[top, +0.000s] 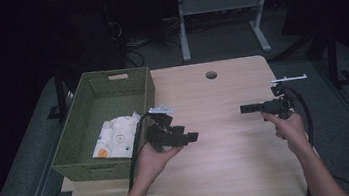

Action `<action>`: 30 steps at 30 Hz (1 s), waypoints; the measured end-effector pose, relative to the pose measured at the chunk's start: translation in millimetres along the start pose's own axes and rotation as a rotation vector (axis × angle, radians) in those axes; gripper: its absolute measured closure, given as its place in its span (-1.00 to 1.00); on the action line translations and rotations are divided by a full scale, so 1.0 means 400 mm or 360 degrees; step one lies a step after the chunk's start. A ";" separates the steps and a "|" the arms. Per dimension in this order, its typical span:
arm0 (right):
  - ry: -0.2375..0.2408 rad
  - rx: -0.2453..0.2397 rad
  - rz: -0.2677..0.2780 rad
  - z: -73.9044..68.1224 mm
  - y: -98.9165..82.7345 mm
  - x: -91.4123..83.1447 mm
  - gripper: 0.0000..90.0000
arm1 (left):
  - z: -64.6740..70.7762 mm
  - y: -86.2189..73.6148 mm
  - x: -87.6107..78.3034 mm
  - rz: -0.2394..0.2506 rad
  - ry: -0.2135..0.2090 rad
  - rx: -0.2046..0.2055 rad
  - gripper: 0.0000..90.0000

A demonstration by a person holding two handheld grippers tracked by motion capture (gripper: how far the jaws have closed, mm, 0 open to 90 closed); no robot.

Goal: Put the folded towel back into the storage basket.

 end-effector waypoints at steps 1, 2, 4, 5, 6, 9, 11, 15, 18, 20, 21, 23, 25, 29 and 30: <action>-0.0006 0.0004 0.0000 0.007 -0.008 -0.005 -0.22 | 0.001 -0.004 0.001 -0.0005 0.0003 0.0005 -0.21; -0.0007 0.0009 -0.0001 0.009 -0.011 -0.007 -0.22 | 0.002 -0.006 0.003 -0.0003 0.0002 0.0002 -0.21; -0.0004 0.0015 0.0001 0.013 -0.015 -0.010 -0.22 | 0.005 -0.010 0.005 0.0000 -0.0003 -0.0003 -0.21; -0.0009 0.0025 0.0002 0.017 -0.021 -0.013 -0.22 | 0.006 -0.013 0.007 -0.0004 -0.0002 0.0000 -0.21; -0.0005 0.0028 -0.0001 0.019 -0.024 -0.015 -0.23 | 0.007 -0.015 0.009 -0.0005 -0.0001 0.0003 -0.21; -0.0007 0.0033 0.0003 0.024 -0.032 -0.021 -0.23 | 0.011 -0.021 0.014 -0.0006 0.0000 0.0000 -0.21; -0.0008 0.0032 0.0008 0.027 -0.038 -0.025 -0.23 | 0.013 -0.025 0.016 -0.0003 -0.0006 -0.0004 -0.21; -0.0010 0.0037 0.0012 0.033 -0.052 -0.035 -0.24 | 0.019 -0.032 0.021 -0.0008 -0.0010 0.0007 -0.22; -0.0016 0.0038 0.0013 0.034 -0.059 -0.039 -0.24 | 0.021 -0.039 0.024 -0.0010 -0.0001 0.0011 -0.22; -0.0017 0.0041 0.0015 0.036 -0.069 -0.047 -0.24 | 0.021 -0.046 0.026 -0.0008 -0.0004 0.0004 -0.22; -0.0019 0.0042 0.0017 0.037 -0.073 -0.049 -0.25 | 0.021 -0.049 0.027 -0.0010 -0.0004 0.0001 -0.22; -0.0033 0.0047 0.0018 0.041 -0.082 -0.055 -0.25 | 0.021 -0.053 0.027 -0.0012 -0.0007 0.0005 -0.22; -0.0036 0.0046 0.0016 0.043 -0.086 -0.058 -0.25 | 0.022 -0.061 0.030 -0.0016 -0.0009 -0.0004 -0.22; -0.0037 0.0048 0.0018 0.049 -0.108 -0.070 -0.25 | 0.024 -0.079 0.037 -0.0026 -0.0017 -0.0011 -0.22; -0.0036 0.0053 0.0022 0.050 -0.115 -0.074 -0.25 | 0.024 -0.080 0.038 -0.0027 -0.0017 -0.0012 -0.22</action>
Point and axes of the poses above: each handheld gripper's, and its own axes: x roughly forward along the jaws, y roughly out of its top, z roughly to its right, the point moved 2 cm from there along x, roughly forward along the jaws, and after that the axes turned 8 degrees about y, right-handed, at the moved point
